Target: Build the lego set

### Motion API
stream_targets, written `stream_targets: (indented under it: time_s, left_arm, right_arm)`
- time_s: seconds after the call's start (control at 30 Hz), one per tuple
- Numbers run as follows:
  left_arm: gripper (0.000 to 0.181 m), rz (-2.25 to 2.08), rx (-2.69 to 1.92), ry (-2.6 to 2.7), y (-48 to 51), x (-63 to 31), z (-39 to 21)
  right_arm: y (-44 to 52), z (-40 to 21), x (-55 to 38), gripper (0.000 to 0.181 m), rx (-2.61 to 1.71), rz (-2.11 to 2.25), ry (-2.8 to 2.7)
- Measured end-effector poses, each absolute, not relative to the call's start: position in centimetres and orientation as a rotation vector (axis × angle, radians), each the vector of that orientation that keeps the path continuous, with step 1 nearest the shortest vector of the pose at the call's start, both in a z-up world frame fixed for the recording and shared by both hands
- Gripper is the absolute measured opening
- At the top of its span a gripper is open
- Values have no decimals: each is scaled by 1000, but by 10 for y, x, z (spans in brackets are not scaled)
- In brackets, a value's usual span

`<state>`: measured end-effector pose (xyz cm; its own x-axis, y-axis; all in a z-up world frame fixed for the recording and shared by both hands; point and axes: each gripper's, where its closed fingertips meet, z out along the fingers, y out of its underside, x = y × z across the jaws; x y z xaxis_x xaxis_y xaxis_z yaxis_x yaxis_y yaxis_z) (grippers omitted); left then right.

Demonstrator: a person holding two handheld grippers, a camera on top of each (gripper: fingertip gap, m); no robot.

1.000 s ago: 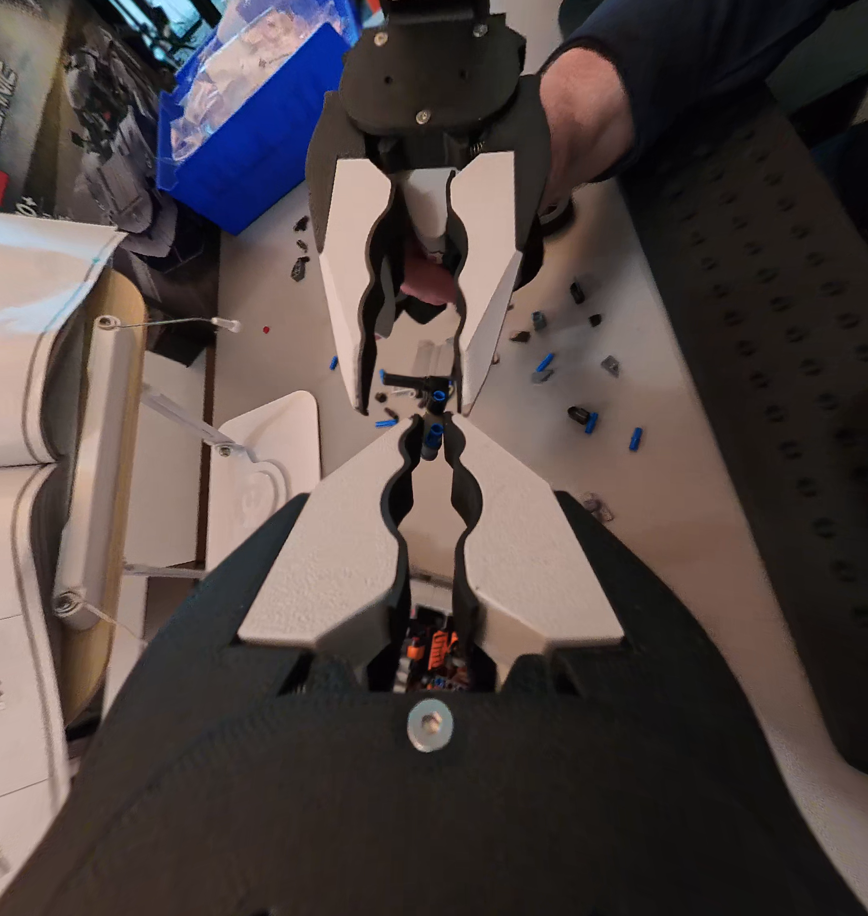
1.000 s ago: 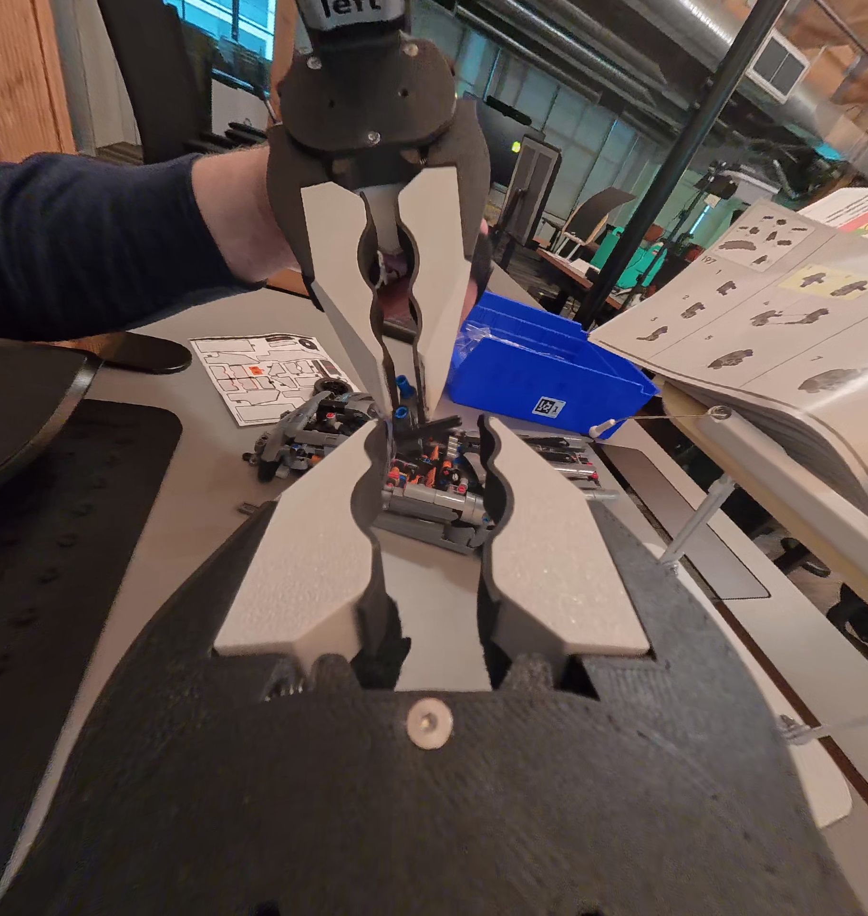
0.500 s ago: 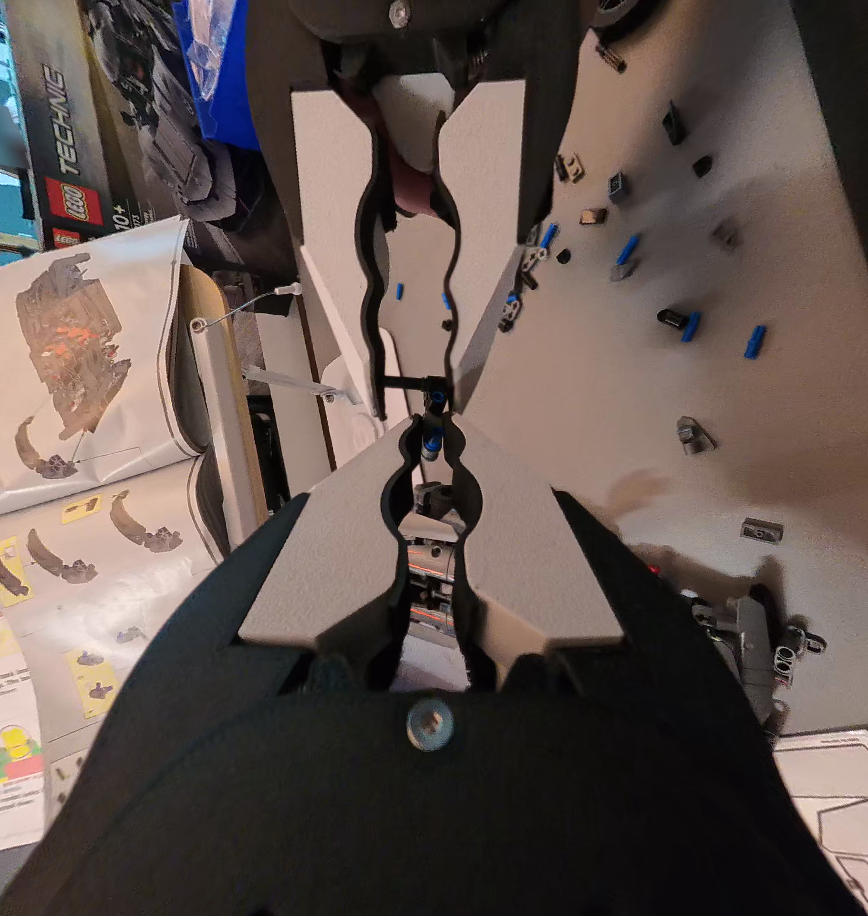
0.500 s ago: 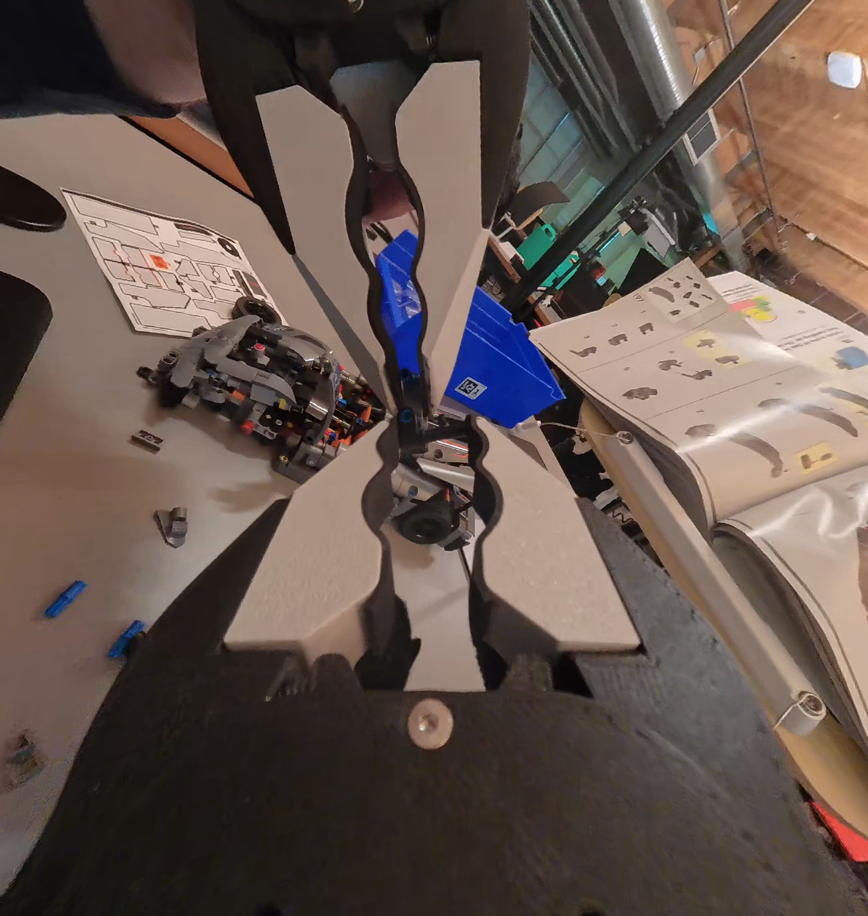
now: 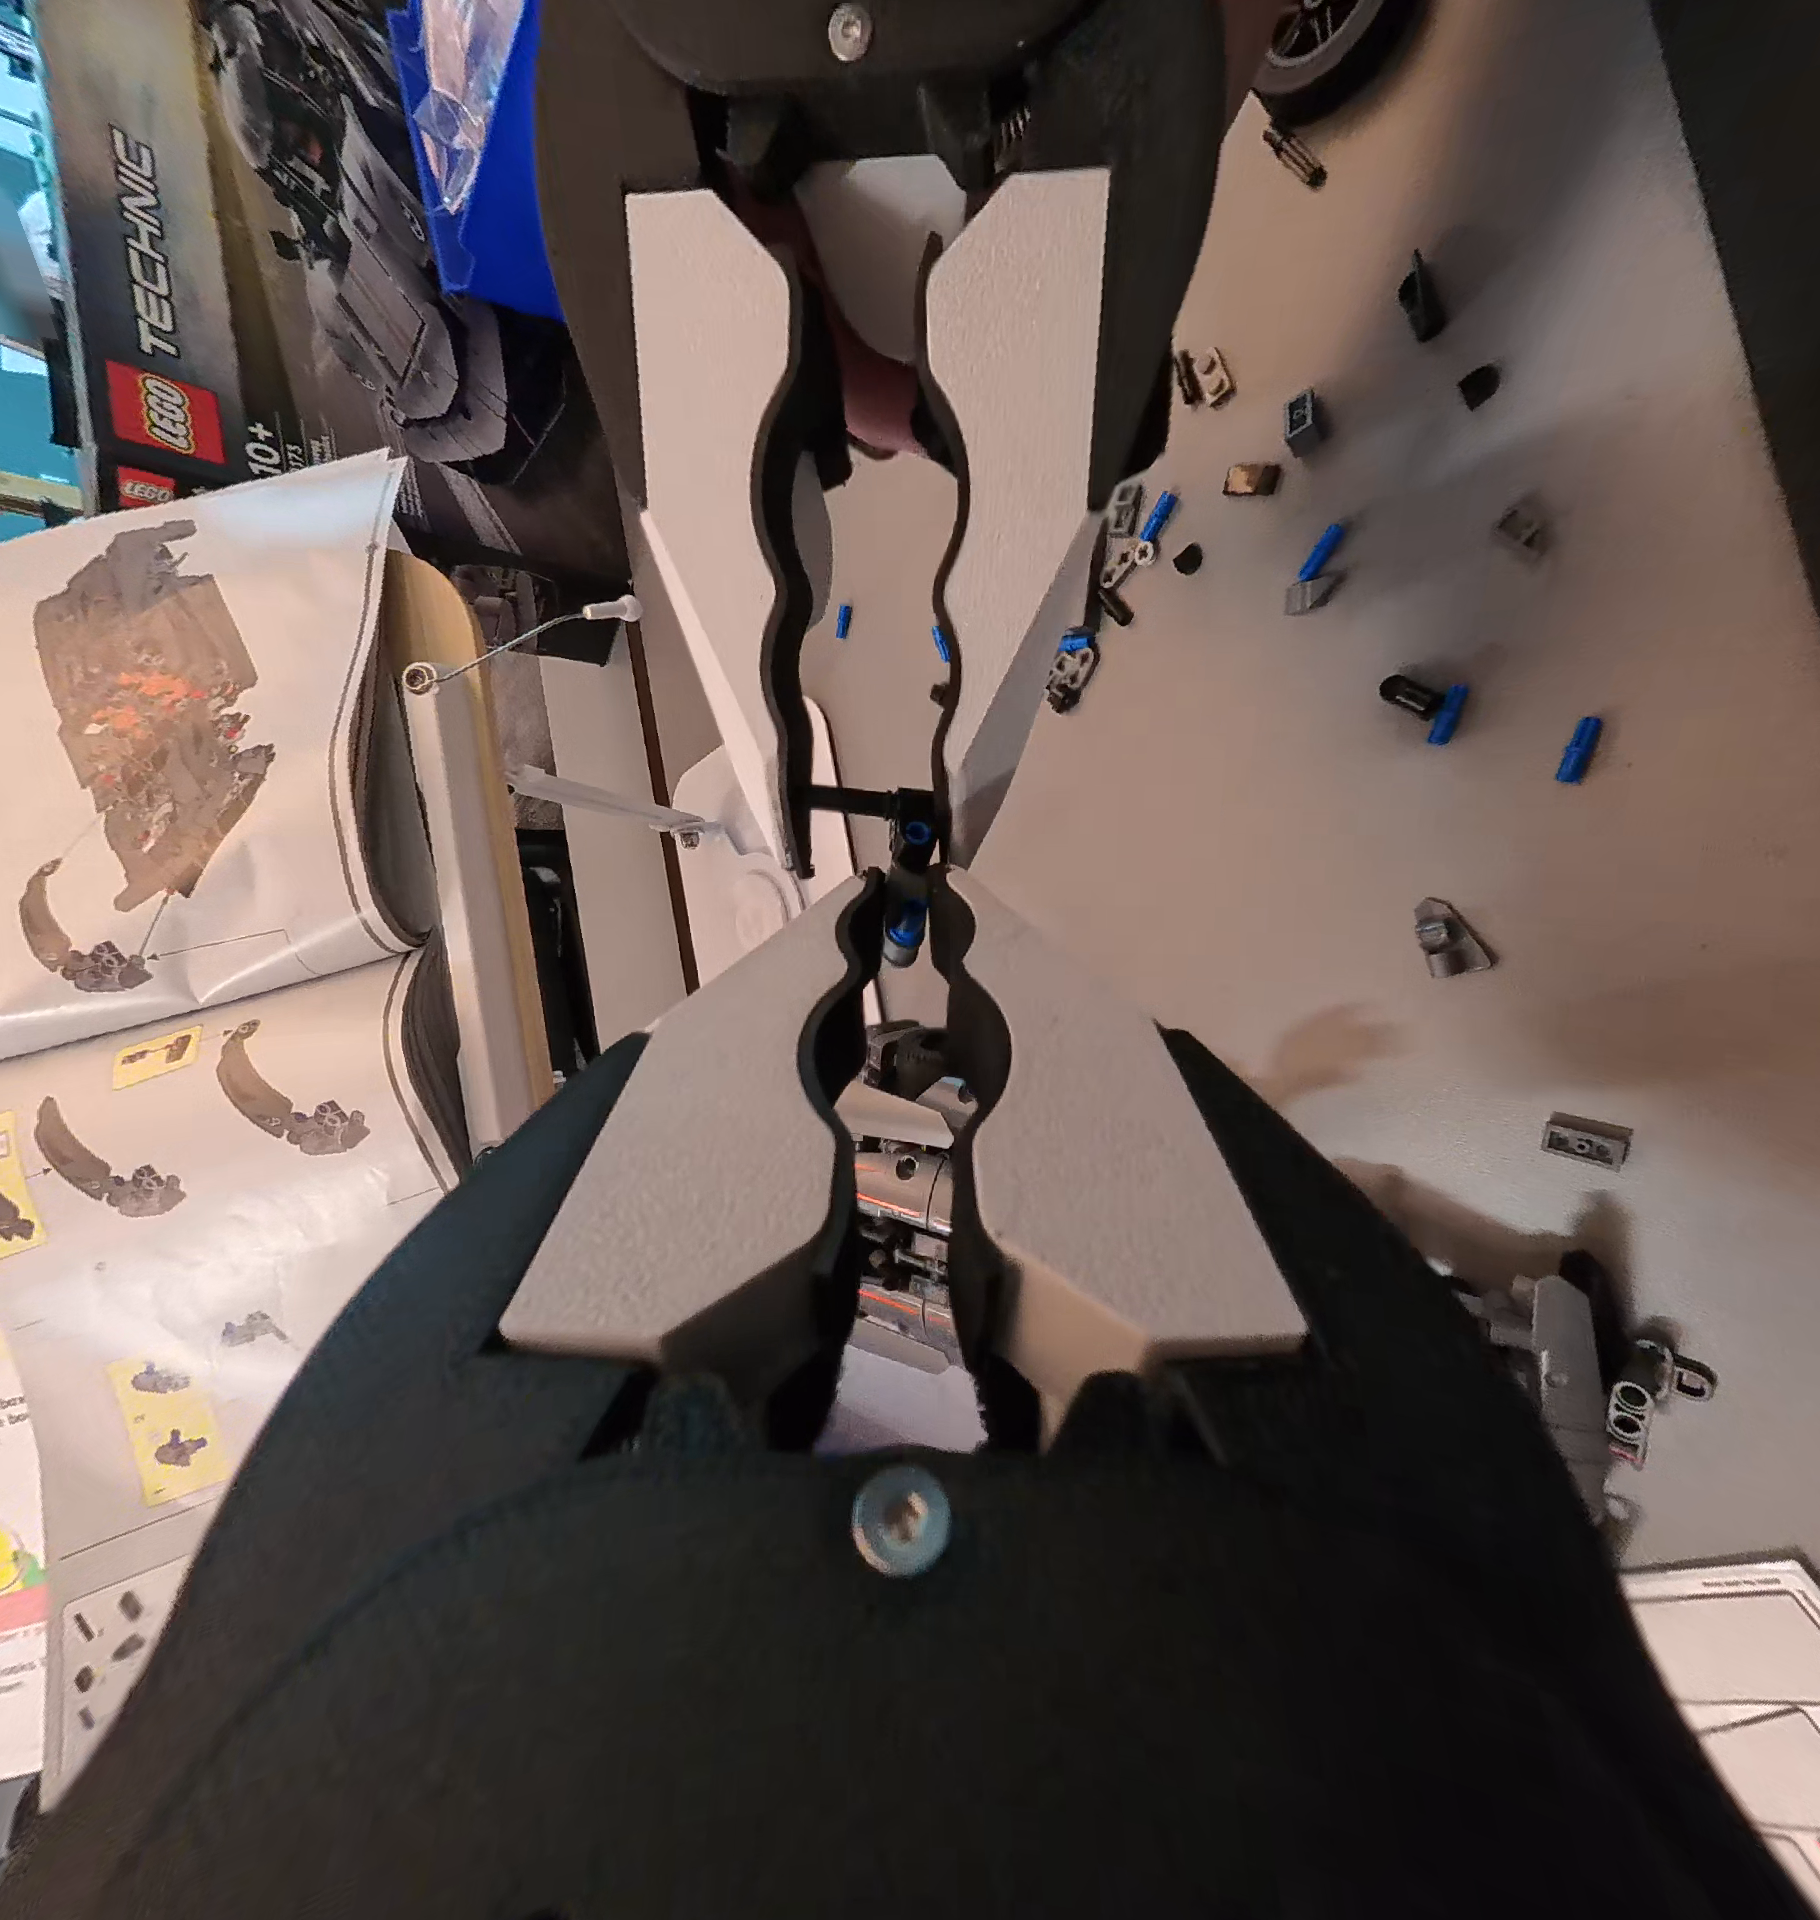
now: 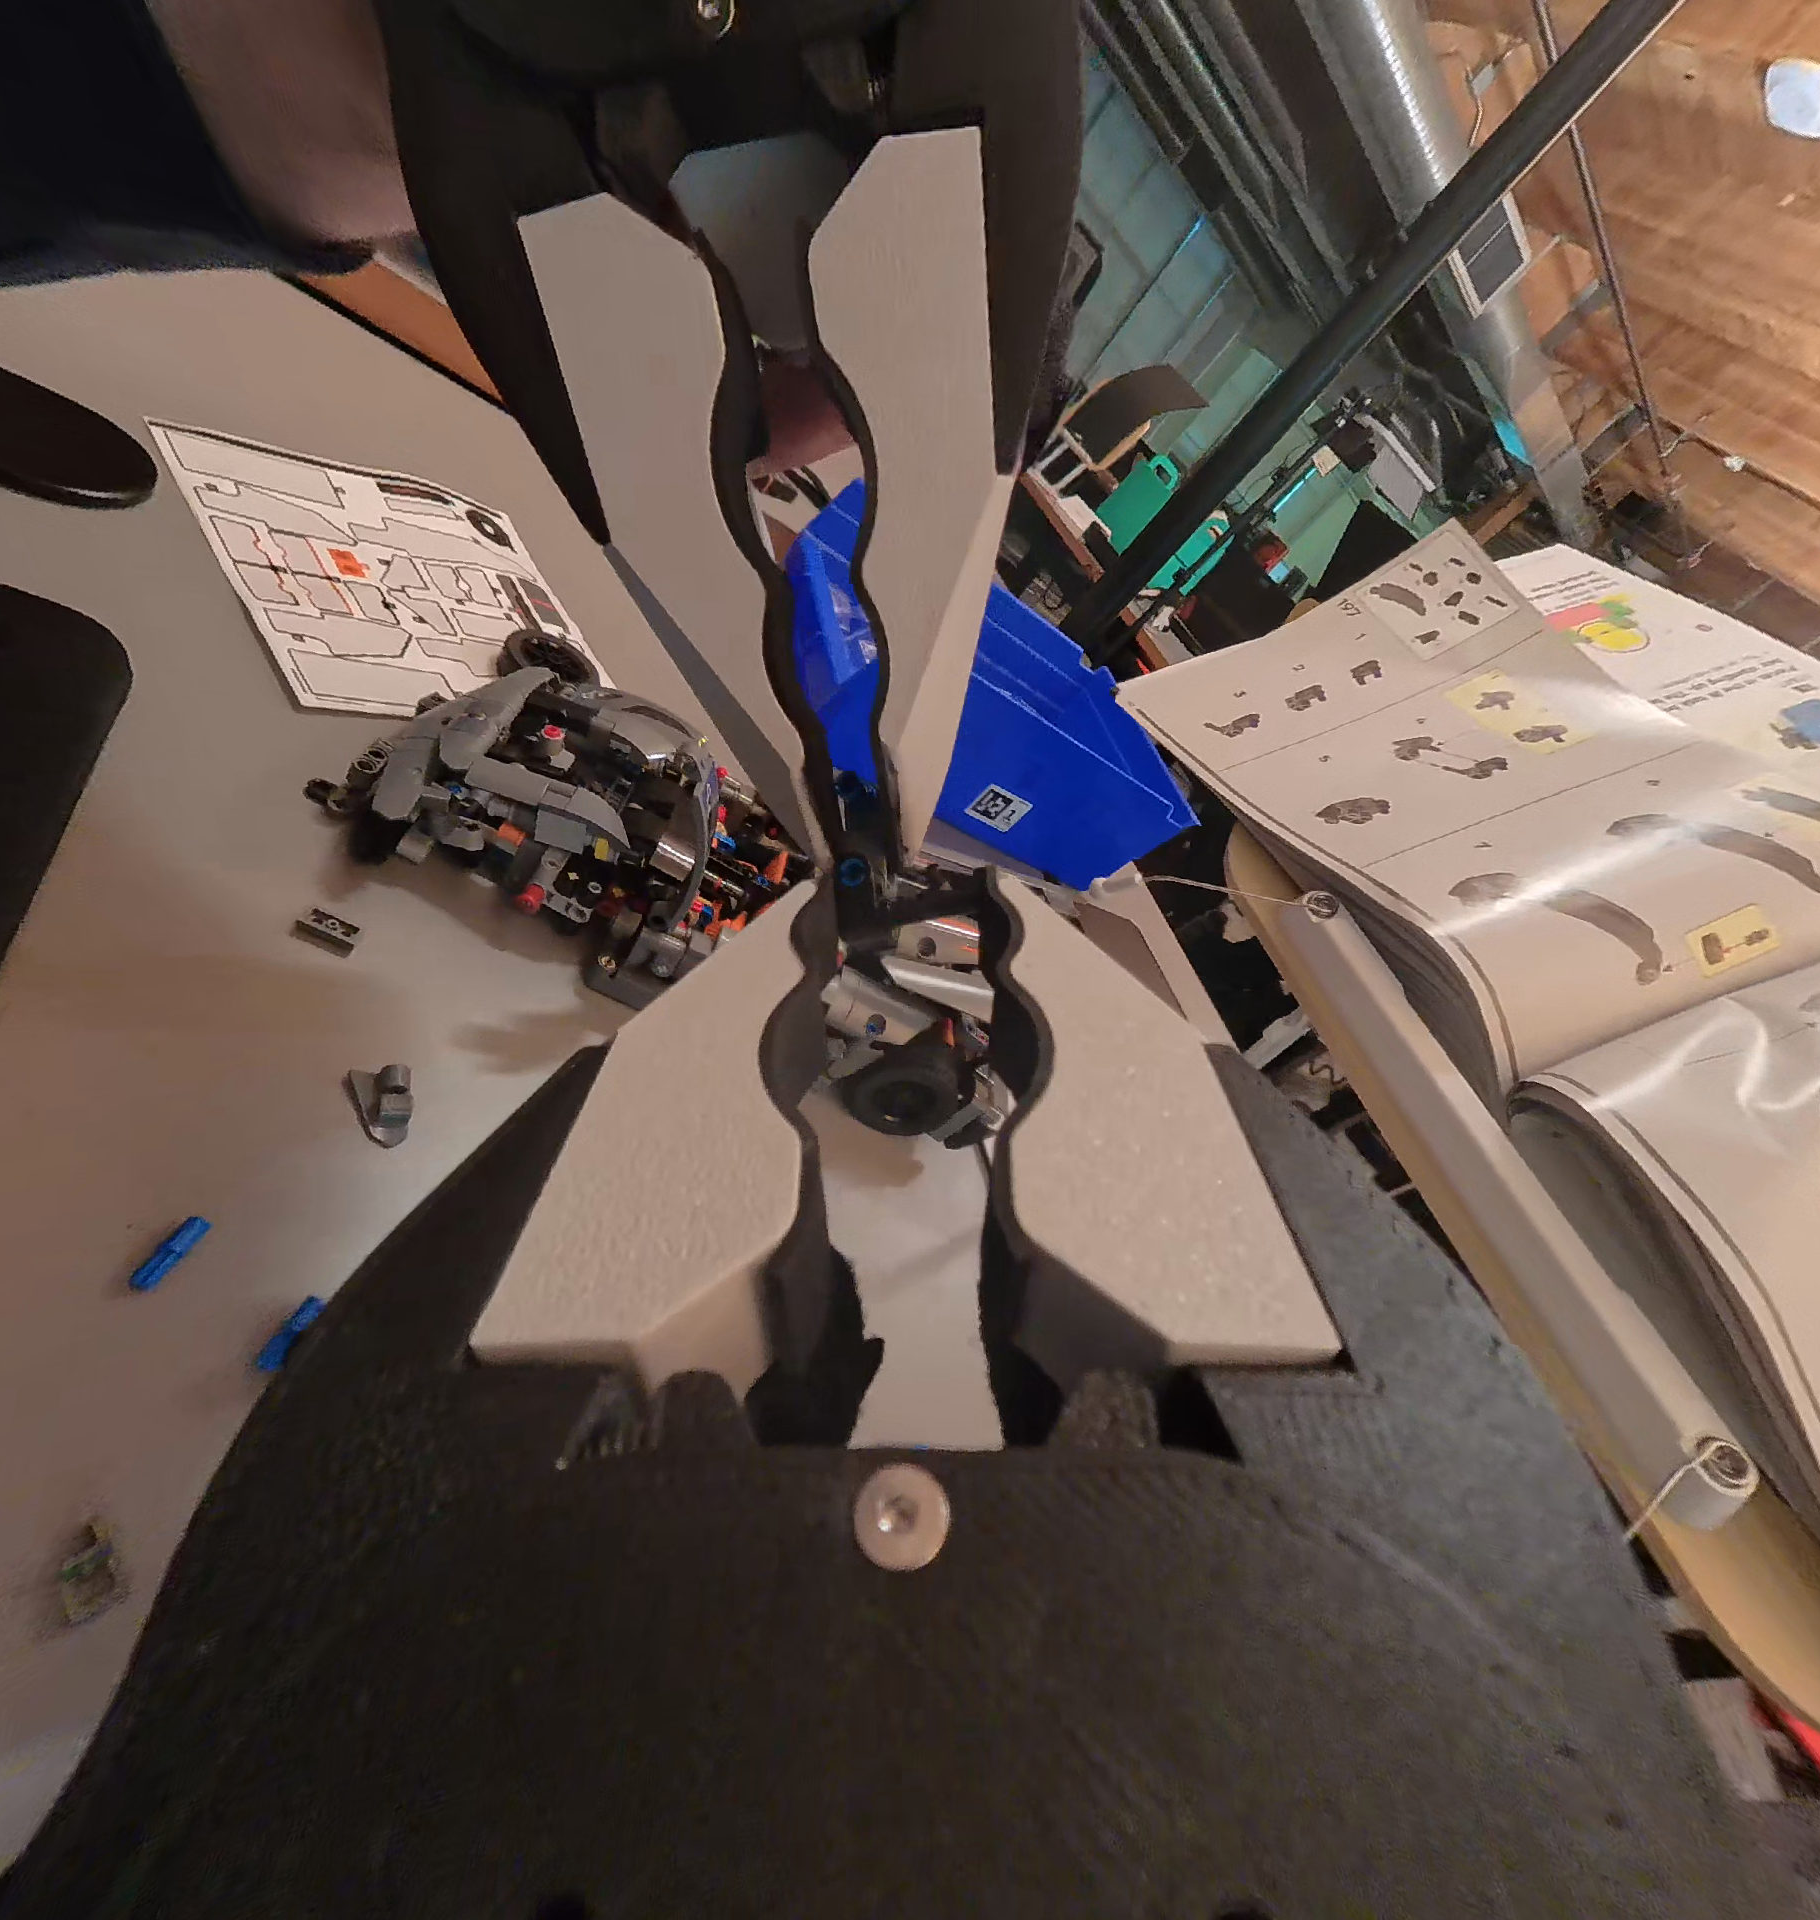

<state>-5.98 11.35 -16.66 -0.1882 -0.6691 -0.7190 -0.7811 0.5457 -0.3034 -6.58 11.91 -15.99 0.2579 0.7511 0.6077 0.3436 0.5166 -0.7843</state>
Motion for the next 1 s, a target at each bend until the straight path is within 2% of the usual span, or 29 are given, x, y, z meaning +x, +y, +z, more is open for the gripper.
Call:
stream_targets:
  time_s: [0.27, 0.73, 0.87, 1.0]
  left_arm:
    - [5, 192, -1206, 1907, 120, -68, -168]
    - [5, 22, -1232, 1823, 118, -58, -159]
    - [19, -23, -1275, 1758, 127, -60, -153]
    - [19, -82, -1286, 1704, 130, -61, -147]
  right_arm:
    - [120, -161, -67, 31, -1132, 572, -1303]
    - [117, -154, -63, 10, -1150, 689, -1260]
    - [120, -145, -58, 9, -1172, 815, -1182]
    - [124, -137, -52, 10, -1191, 928, -1105]
